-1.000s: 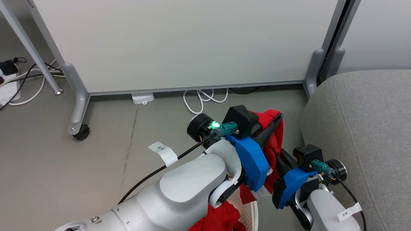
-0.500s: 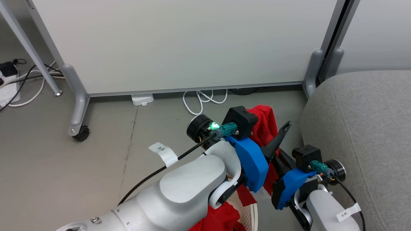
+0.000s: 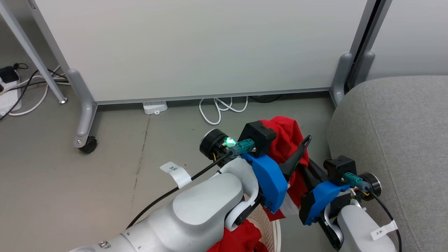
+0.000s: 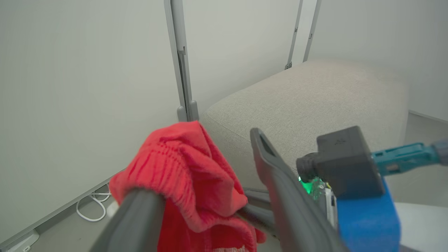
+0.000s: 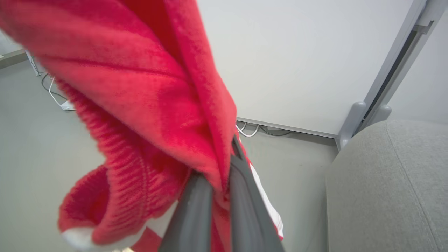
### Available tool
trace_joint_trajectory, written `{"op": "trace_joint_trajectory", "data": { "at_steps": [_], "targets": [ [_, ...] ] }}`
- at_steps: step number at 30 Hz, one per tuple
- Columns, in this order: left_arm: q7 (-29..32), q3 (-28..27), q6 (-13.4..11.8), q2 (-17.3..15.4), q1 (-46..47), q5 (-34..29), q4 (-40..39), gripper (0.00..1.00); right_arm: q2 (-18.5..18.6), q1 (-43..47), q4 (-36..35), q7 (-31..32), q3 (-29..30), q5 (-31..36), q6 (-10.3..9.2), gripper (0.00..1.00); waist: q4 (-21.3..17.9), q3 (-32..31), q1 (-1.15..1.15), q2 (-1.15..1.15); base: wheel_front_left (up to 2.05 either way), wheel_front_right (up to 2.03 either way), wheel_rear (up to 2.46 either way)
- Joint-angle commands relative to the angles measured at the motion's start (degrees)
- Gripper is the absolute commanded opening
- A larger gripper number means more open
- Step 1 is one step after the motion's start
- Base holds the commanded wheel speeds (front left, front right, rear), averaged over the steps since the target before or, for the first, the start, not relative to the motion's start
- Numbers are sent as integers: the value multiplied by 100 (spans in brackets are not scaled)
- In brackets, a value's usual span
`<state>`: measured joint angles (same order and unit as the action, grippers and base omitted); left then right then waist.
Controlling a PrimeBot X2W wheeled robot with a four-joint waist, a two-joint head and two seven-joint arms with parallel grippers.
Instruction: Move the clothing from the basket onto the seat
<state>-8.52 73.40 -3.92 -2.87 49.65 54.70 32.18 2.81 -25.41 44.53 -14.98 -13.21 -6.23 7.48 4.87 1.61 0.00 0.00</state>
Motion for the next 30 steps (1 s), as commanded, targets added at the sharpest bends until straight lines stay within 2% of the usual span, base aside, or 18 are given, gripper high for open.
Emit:
{"op": "trace_joint_trajectory", "data": {
  "at_steps": [1,10,16,24,30],
  "targets": [
    [-113,15,18,-3,-86,-24,49,100,14,-61,-51,-31,47,-28,3,0,-1,-4,0,0,0,0,0],
    [-530,-12,15,-4,-387,-99,340,100,14,68,-151,-28,247,60,3,0,-11,-33,0,0,0,0,0],
    [-661,-265,20,-194,-721,-241,310,100,15,118,-204,-28,359,117,3,0,-38,-13,0,0,0,0,0],
    [-672,-1138,-62,-552,-1450,-747,-363,100,15,150,-260,-28,448,187,3,0,-85,24,0,0,0,0,0],
    [-673,-1881,19,-778,-2149,-1448,-977,100,15,208,-286,-28,488,219,3,0,-122,45,0,0,0,0,0]
  ]
}}
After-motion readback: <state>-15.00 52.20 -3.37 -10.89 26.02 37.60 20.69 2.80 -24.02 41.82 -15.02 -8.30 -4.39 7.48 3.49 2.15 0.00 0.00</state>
